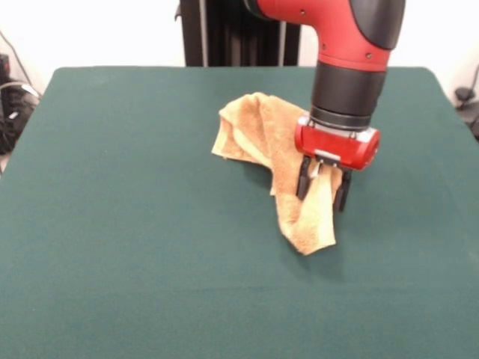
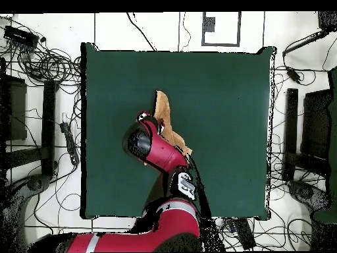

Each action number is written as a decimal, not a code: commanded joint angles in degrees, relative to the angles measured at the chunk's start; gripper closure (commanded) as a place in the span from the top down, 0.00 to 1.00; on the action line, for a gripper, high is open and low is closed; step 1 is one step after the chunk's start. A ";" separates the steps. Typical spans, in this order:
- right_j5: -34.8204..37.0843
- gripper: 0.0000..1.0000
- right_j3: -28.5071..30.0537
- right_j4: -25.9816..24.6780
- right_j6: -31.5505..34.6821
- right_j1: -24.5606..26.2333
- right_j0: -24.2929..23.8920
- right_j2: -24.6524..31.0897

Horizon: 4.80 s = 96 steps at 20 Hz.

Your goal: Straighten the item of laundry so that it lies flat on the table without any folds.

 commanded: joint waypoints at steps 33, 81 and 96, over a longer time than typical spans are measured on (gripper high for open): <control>23.37 1.00 -2.41 1.84 9.58 -0.70 8.03 -5.11; 24.38 1.00 -1.92 18.76 28.65 0.52 19.59 -6.37; 11.83 0.00 -2.27 15.68 28.10 3.62 15.53 1.23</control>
